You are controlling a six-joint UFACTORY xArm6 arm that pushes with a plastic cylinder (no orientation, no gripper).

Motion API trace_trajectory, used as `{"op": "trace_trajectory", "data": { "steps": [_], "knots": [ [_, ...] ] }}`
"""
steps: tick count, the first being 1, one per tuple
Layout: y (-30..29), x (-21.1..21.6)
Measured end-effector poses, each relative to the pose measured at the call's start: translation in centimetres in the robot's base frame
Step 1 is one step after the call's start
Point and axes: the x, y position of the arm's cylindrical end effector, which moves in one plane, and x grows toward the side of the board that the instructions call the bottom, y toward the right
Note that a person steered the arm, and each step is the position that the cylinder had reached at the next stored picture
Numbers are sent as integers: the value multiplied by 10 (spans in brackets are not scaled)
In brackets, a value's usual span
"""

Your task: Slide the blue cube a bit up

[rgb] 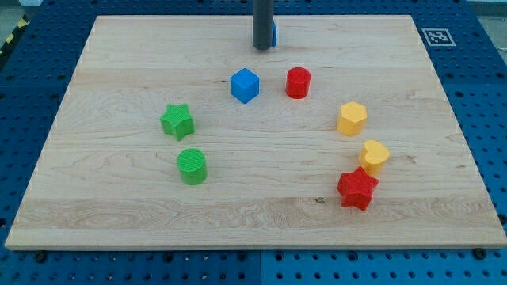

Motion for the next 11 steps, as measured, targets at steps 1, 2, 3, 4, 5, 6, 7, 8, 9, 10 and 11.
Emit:
{"op": "trace_trajectory", "data": {
  "steps": [1,2,3,4,5,6,7,8,9,10,11],
  "knots": [
    [0,-1],
    [0,0],
    [-32,18],
    [-73,41],
    [-73,82],
    [-73,128],
    [-68,145],
    [-29,156],
    [-25,156],
    [-25,130],
    [-25,103]
  ]
}}
